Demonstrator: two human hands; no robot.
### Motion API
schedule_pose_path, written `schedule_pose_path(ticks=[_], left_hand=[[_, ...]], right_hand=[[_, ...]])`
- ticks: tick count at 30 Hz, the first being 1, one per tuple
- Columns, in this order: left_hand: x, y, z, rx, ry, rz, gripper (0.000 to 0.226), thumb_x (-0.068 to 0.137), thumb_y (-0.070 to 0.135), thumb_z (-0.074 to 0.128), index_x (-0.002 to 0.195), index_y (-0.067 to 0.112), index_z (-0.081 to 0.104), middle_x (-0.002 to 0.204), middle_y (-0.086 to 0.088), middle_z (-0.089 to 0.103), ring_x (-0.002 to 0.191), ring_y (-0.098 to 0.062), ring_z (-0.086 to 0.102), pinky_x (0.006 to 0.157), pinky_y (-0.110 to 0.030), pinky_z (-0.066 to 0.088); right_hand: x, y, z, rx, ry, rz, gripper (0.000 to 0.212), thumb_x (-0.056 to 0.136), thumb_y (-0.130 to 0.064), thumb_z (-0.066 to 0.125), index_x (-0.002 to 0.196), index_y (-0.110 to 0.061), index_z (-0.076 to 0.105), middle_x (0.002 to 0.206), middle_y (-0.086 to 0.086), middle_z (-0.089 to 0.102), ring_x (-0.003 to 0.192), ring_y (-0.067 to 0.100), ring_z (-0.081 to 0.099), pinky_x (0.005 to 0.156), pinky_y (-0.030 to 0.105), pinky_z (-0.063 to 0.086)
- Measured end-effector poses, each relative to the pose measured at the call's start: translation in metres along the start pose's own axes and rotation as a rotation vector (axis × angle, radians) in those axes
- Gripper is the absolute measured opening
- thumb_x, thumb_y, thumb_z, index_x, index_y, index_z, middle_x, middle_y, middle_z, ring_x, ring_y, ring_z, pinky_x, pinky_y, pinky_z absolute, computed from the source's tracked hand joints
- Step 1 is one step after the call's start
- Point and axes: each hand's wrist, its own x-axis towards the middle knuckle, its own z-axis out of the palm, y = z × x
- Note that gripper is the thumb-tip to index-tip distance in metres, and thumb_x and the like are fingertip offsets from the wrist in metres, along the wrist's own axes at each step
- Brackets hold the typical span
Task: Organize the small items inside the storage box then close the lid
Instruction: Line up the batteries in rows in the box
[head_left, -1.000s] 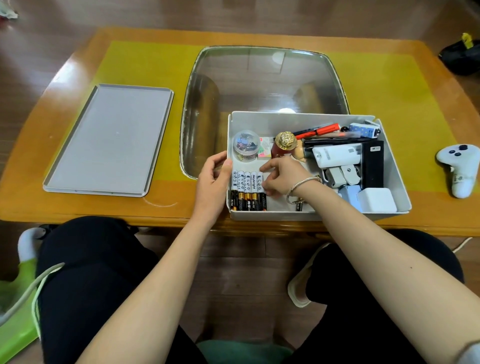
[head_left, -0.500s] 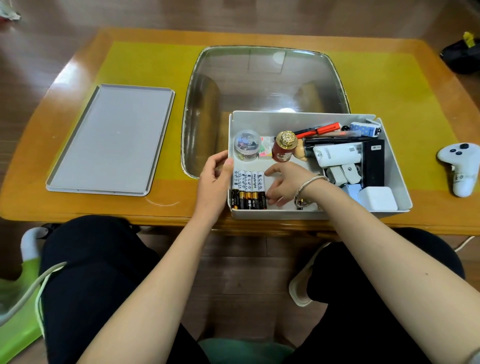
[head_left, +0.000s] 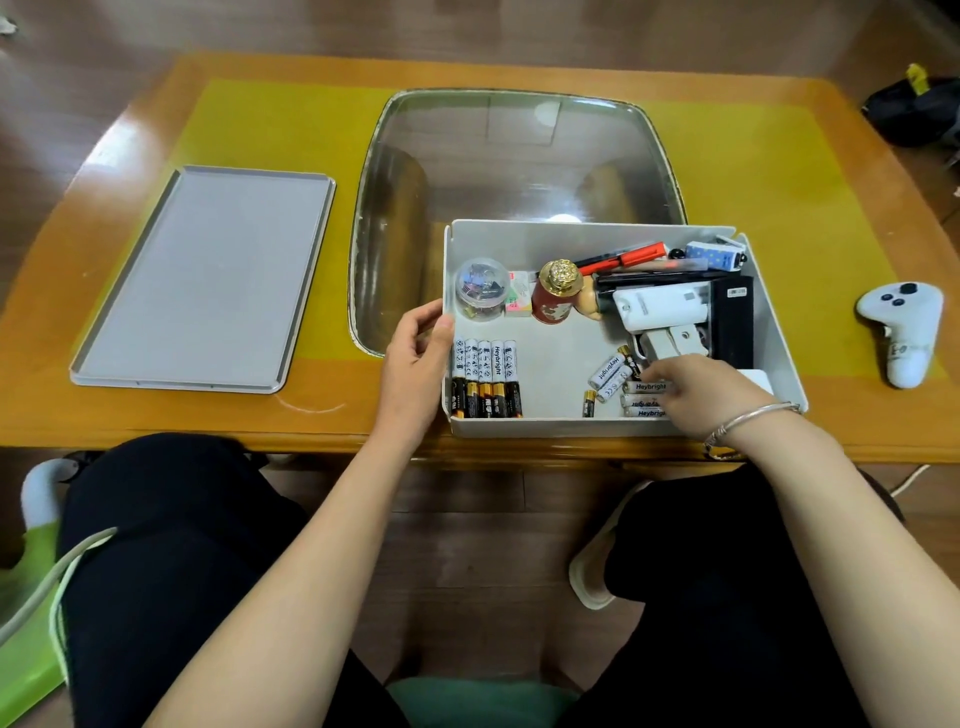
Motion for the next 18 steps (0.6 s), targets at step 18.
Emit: schedule_pose_path(ticks=[18], left_hand=[[0.0, 0.001, 0.0, 0.0, -0.005, 0.002, 0.024, 0.097, 0.032, 0.051, 0.119, 0.023, 0.055, 0.106, 0.02, 0.06, 0.093, 0.012, 0.057, 0.072, -0.008, 0.046]], right_hand=[[0.033, -0.012, -0.011, -0.465, -0.188, -0.253, 0.041, 0.083, -0.015, 0.063, 0.123, -0.023, 0.056, 0.12, 0.003, 0.058, 0.108, 0.022, 0.056, 0.089, 0.025, 0.044]])
